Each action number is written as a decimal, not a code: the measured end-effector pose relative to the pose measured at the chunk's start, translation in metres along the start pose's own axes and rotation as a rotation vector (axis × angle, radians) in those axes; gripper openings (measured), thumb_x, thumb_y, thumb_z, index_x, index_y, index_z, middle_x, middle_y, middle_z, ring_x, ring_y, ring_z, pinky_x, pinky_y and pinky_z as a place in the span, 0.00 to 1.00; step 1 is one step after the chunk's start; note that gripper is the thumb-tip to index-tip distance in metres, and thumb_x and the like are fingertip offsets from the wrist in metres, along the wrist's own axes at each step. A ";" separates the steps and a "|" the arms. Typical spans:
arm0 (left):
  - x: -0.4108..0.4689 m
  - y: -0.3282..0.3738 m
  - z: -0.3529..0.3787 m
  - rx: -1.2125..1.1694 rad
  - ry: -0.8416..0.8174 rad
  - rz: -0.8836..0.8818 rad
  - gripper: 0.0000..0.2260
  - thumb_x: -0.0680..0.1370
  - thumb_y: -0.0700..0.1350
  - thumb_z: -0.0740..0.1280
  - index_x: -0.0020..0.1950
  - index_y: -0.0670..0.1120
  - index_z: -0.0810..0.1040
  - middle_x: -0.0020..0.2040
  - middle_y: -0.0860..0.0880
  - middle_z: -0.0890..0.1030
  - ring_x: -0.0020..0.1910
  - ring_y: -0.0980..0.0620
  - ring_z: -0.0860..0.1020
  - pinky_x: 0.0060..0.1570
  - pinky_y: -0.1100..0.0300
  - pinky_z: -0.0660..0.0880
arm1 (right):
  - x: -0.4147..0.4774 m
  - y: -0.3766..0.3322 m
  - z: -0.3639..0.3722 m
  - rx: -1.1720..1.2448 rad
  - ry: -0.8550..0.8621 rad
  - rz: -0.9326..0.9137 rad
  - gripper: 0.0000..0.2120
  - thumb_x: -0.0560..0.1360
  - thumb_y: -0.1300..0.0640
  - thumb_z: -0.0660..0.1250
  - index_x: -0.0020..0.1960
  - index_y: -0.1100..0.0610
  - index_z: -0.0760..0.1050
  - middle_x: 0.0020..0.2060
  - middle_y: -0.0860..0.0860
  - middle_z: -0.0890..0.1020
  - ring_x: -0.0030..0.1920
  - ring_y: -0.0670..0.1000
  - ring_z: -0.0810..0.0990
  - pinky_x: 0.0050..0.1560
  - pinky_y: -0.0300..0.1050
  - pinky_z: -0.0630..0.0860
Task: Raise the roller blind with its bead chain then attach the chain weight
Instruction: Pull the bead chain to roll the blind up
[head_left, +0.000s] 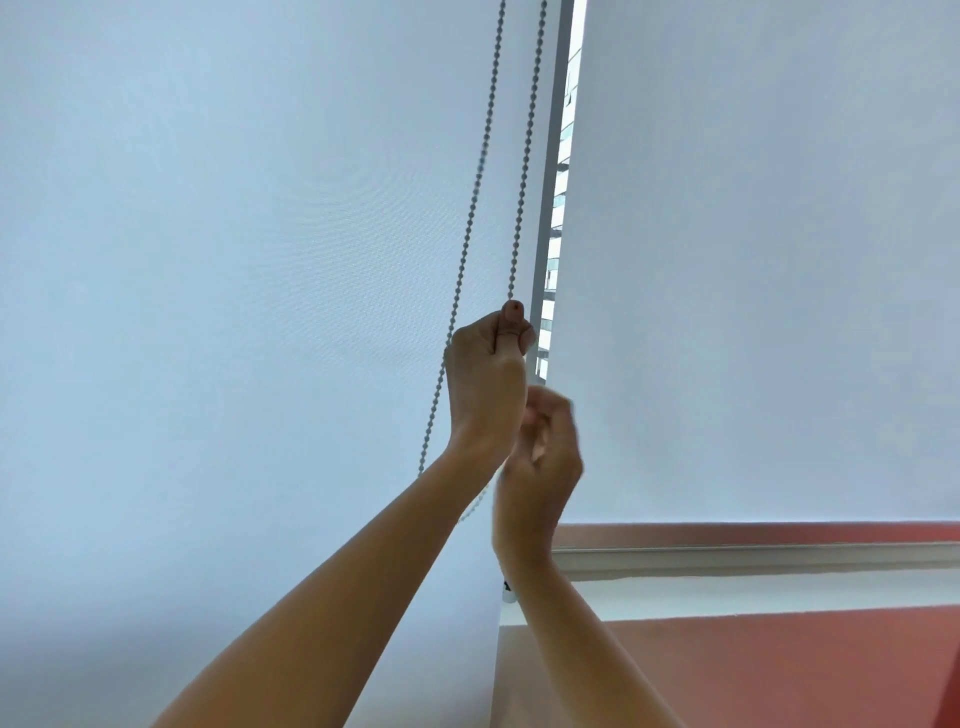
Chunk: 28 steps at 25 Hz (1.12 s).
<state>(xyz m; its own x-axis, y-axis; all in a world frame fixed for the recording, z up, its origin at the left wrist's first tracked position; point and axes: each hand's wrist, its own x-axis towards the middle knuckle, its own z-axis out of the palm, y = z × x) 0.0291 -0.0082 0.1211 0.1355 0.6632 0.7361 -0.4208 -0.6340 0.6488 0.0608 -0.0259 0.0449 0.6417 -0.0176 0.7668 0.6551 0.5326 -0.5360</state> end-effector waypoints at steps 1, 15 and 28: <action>0.000 -0.001 -0.003 -0.015 0.003 0.017 0.20 0.81 0.47 0.57 0.30 0.39 0.65 0.26 0.48 0.64 0.26 0.50 0.57 0.30 0.55 0.55 | 0.007 -0.003 0.000 0.067 0.068 0.058 0.12 0.74 0.74 0.58 0.45 0.60 0.75 0.37 0.51 0.79 0.36 0.44 0.77 0.42 0.32 0.72; -0.022 0.013 -0.003 -0.089 -0.018 0.033 0.21 0.79 0.47 0.59 0.26 0.49 0.59 0.23 0.52 0.60 0.26 0.50 0.57 0.28 0.50 0.54 | 0.098 -0.092 0.012 0.552 -0.613 0.301 0.14 0.83 0.63 0.55 0.44 0.61 0.77 0.27 0.50 0.68 0.26 0.46 0.64 0.28 0.38 0.66; -0.047 0.017 0.002 -0.085 -0.089 0.063 0.16 0.75 0.36 0.57 0.27 0.42 0.61 0.22 0.54 0.62 0.24 0.55 0.59 0.25 0.60 0.56 | 0.075 -0.104 -0.010 0.490 -0.420 0.239 0.18 0.82 0.65 0.54 0.35 0.58 0.71 0.24 0.46 0.66 0.25 0.45 0.60 0.27 0.40 0.61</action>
<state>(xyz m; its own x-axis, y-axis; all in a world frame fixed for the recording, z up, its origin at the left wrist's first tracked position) 0.0172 -0.0505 0.0982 0.1838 0.5833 0.7912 -0.5051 -0.6345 0.5851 0.0448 -0.0915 0.1549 0.4718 0.4250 0.7725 0.1955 0.8039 -0.5617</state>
